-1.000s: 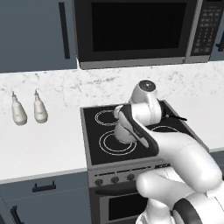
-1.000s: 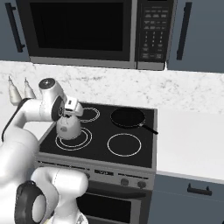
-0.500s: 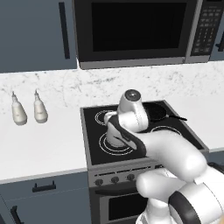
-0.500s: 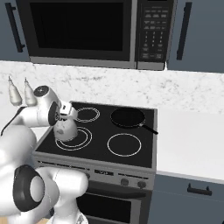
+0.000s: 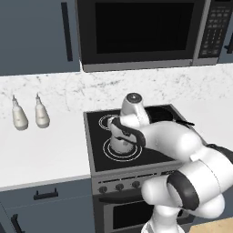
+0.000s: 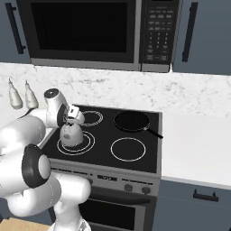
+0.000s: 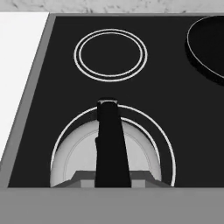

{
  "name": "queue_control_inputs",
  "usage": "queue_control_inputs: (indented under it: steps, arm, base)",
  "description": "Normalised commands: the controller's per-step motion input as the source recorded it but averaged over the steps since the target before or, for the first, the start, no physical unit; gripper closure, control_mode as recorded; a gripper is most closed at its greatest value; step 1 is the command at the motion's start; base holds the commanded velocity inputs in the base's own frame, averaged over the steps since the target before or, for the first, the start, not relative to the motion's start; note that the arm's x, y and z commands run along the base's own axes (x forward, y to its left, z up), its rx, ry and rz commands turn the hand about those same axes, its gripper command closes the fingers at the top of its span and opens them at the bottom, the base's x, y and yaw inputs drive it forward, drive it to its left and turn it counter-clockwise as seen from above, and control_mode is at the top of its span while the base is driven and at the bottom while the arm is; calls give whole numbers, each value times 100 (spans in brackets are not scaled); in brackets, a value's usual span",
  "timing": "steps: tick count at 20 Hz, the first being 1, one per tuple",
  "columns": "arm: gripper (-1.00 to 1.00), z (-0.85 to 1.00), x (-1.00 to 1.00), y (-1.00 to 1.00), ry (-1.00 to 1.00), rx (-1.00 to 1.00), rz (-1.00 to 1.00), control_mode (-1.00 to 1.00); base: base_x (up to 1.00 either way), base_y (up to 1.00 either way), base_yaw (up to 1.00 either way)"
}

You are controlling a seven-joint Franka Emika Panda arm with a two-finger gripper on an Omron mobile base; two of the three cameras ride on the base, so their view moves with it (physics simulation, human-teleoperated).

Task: Pick the kettle from the counter and place it on a stove burner. Then turn the burner on.

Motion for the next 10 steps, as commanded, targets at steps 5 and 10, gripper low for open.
queue_control_inputs:
  steps: [5, 10]
  arm:
    - [100, -17, 25, 0, 5, -1, 0, -100]
    - [100, -42, 0, 0, 13, -5, 0, -100]
  base:
    - [0, 0, 0]
    - [0, 0, 0]
